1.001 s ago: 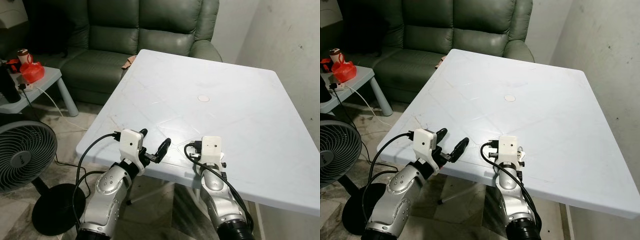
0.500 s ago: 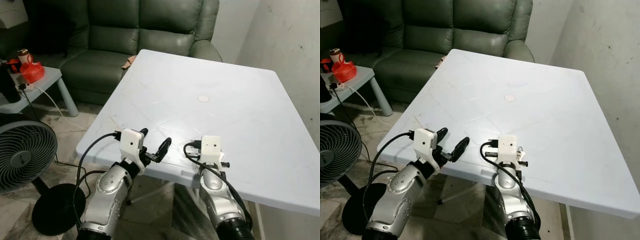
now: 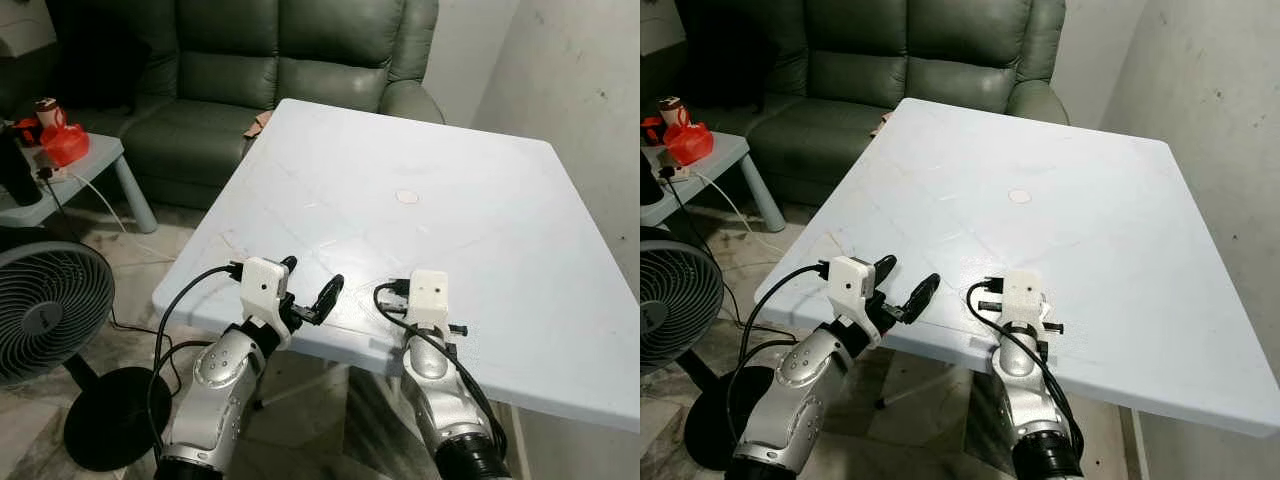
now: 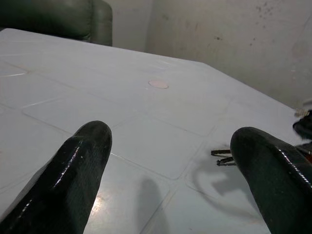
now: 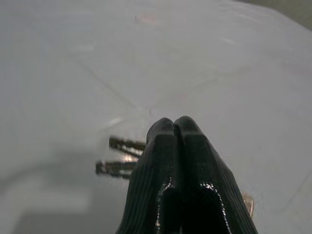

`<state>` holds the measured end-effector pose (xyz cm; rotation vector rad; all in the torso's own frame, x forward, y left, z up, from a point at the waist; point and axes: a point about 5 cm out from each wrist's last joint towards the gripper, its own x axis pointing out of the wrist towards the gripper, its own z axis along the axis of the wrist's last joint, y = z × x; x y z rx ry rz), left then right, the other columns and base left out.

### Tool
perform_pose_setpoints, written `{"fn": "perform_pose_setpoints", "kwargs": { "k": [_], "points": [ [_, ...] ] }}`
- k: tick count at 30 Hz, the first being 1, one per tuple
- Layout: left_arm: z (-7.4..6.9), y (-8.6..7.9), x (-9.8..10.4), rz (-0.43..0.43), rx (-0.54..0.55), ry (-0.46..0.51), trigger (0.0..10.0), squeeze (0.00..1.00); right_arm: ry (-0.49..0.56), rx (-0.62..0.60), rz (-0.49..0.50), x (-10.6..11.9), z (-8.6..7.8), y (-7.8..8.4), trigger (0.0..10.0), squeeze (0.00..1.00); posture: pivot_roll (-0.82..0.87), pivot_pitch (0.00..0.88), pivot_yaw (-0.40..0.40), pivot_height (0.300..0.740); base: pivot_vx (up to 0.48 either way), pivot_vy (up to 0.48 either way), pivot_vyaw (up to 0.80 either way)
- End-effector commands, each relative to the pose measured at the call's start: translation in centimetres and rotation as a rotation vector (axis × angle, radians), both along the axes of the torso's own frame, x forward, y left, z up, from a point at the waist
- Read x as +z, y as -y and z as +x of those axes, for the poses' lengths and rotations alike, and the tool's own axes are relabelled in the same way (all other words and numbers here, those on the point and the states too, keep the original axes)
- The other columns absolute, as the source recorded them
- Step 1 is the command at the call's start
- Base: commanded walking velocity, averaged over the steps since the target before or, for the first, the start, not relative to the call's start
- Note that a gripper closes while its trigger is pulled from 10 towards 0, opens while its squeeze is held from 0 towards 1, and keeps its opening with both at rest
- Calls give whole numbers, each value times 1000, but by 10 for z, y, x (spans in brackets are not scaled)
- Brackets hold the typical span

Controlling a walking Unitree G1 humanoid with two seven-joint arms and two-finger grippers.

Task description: Hang keys on a hook

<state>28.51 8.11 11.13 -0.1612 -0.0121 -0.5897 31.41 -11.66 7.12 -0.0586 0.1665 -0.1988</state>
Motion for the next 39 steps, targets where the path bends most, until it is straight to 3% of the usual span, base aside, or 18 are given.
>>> {"fn": "perform_pose_setpoints", "kwargs": {
  "k": [1, 3, 5, 6, 7, 8, 9, 10, 11, 12, 13, 14, 15, 27, 30, 31, 34, 39],
  "points": [
    [1, 3, 5, 4, -4, 16, 10000, 0, 58, -5, 74, 13, 5, 1, 0, 0, 42, 0, -58, 732, 0, 0, 0],
    [2, 4, 5, 5, -6, 18, 10000, 0, 75, -5, 180, 17, 6, 1, 0, 0, 42, 0, -57, 732, 0, 0, 0],
    [2, 4, 5, 5, -6, 19, 10000, 0, 74, -10, 206, 18, 6, 2, 0, 0, 42, 0, -57, 732, 0, 0, 0],
    [2, 4, 5, 7, -6, 21, 10000, 0, 70, 11, 310, 19, 7, 0, 0, 0, 42, 0, -57, 732, 0, 0, 0],
    [2, 4, 5, 7, -7, 20, 10000, 0, 62, 1, 353, 20, 7, 1, 314, 0, 40, 0, -55, 732, 0, 0, 0],
    [2, 4, 5, 7, -7, 20, 10000, 0, 62, 1, 353, 20, 7, 1, 314, 0, 40, 0, -55, 732, 0, 0, 0],
    [3, 4, 5, 9, -7, 21, 10000, 0, 51, -2, 416, 20, 8, 1, 1961, 0, 40, 0, -55, 732, 0, 0, 0],
    [2, 5, 5, 10, -7, 22, 10000, 0, 41, 3, 470, 20, 8, 0, 2588, 0, 41, 0, -56, 732, 0, 0, 0],
    [2, 5, 5, 10, -7, 22, 10000, 0, 41, 3, 470, 20, 8, 0, 2588, 0, 41, 0, -56, 732, 0, 0, 0],
    [3, 5, 5, 13, -8, 24, 10000, 0, 56, 39, 578, 26, 9, -2, 4941, 0, 40, 0, -55, 732, 0, 0, 0],
    [3, 5, 5, 14, -8, 25, 10000, 0, 77, 59, 616, 30, 9, -2, 8941, 0, 40, 0, -55, 732, 0, 0, 0],
    [4, 5, 5, 15, -7, 26, 10000, 0, 92, 72, 638, 34, 9, -3, 8941, 0, 40, 0, -55, 732, 0, 0, 0],
    [4, 4, 6, 16, -7, 27, 10000, 0, 106, 70, 667, 37, 9, -2, 10000, 0, 40, 0, -54, 732, 0, 0, 0],
    [16, -1, 16, 10, 20, 64, 10000, 0, 241, 179, 696, 69, 10, 5, 10000, 0, 34, 0, -52, 732, 0, 0, 0],
    [22, -5, 25, -22, 47, 87, 10000, 0, 432, 312, 600, 91, 3, 5, 10000, 0, 33, 0, -54, 732, 0, 0, 0],
    [25, -8, 31, -29, 66, 113, 10000, 0, 507, 385, 526, 100, -2, 4, 10000, 0, 33, 0, -54, 732, 0, 0, 0],
    [33, -14, 46, -80, 101, 144, 10000, 0, 585, 418, 425, 110, -8, 8, 10000, 0, 33, 0, -54, 732, 0, 0, 0],
    [43, -23, 68, -118, 152, 206, 10000, 0, 630, 441, 383, 119, -11, 12, 10000, 0, 27, 0, -54, 732, 0, 0, 0]
  ]
}}
